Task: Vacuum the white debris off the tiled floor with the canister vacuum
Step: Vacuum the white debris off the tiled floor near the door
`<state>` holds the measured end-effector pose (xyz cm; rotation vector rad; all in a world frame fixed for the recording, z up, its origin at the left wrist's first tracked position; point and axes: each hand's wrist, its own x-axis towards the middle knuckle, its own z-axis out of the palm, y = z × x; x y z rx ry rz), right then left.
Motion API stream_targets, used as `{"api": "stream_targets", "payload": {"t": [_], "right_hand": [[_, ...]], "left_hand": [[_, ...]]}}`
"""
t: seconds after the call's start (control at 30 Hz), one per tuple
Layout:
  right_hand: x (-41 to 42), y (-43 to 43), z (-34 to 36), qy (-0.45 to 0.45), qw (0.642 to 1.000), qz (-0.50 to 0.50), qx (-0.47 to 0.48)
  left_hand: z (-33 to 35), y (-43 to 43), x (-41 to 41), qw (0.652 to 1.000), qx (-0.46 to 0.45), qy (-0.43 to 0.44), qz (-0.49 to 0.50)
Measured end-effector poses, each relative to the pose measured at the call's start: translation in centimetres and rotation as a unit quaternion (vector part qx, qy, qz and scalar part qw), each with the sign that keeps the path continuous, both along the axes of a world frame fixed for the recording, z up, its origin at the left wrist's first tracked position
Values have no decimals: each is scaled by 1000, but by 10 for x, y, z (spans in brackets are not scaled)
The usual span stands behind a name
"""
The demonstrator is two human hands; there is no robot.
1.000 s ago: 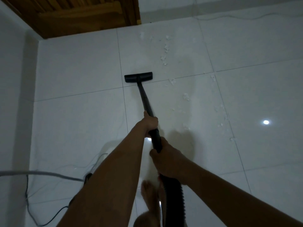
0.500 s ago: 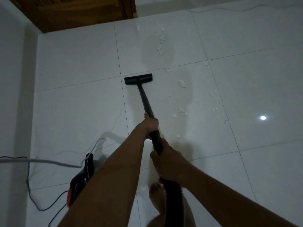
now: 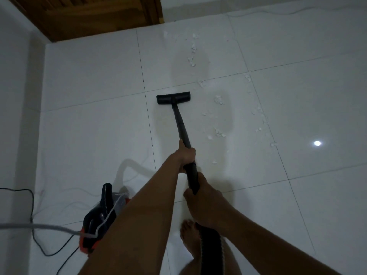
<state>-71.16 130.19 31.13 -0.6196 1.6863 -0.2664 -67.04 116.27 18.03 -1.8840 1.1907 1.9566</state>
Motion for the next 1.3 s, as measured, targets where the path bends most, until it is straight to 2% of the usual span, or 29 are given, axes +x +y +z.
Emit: {"api": "stream_targets", "payload": {"t": [0.77, 1.3], "right_hand": [[-38, -85, -25, -36, 999, -6, -2], [-77, -154, -45, -20, 999, 21, 15]], "left_hand": [[-32, -92, -37, 1000, -10, 7, 18], [-35, -161, -73, 999, -17, 8, 29]]}}
